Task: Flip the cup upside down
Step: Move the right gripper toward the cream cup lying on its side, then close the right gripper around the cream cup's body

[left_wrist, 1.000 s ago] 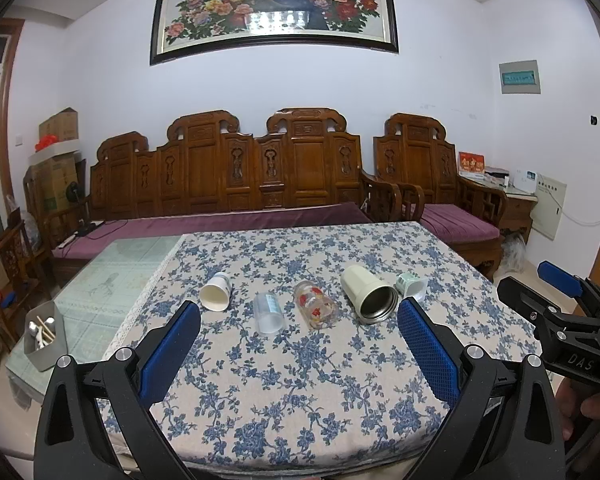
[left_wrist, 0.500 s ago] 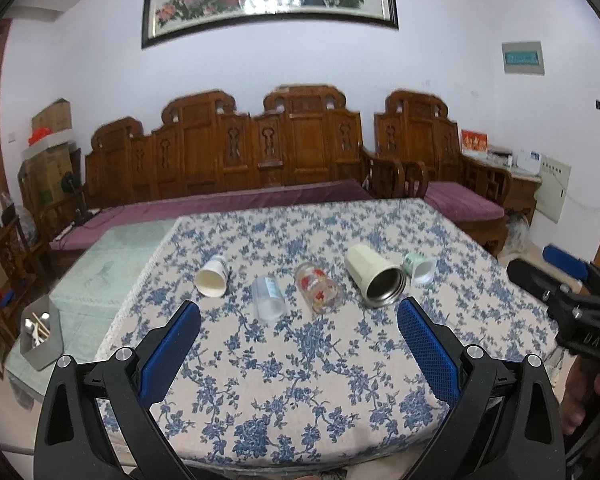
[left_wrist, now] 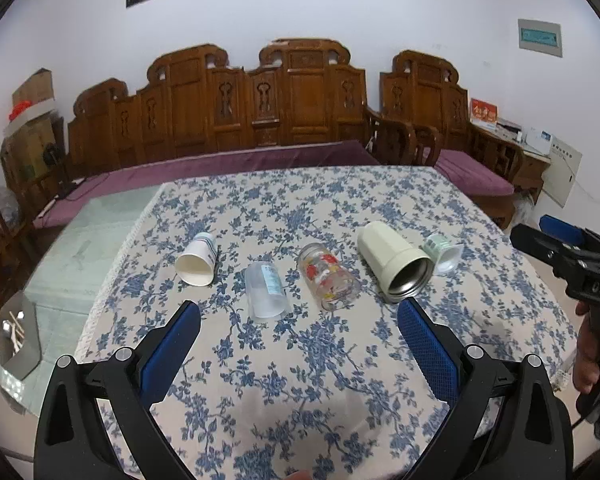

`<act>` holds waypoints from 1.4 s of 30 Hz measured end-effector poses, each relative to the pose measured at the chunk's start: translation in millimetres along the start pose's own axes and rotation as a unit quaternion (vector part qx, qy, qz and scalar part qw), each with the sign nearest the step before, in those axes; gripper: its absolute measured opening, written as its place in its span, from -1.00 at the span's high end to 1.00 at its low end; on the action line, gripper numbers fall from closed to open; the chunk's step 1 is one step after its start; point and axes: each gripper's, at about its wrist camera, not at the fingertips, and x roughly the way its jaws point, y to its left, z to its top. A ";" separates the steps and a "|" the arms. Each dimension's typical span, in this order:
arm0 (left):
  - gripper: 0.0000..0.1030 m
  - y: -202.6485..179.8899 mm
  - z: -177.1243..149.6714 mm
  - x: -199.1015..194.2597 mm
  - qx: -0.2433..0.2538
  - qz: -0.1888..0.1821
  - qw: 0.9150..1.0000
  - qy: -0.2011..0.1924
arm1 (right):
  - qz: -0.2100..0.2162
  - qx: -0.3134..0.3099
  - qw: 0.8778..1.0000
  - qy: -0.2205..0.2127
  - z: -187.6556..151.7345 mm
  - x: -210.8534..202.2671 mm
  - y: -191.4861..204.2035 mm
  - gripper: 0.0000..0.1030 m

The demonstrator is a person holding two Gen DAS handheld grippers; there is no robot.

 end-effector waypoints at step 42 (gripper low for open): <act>-0.84 43.8 -38.3 113.7 -0.012 -0.027 0.991 0.131 | 0.000 0.003 0.913 0.409 2.7 309.8 -32.4 -0.55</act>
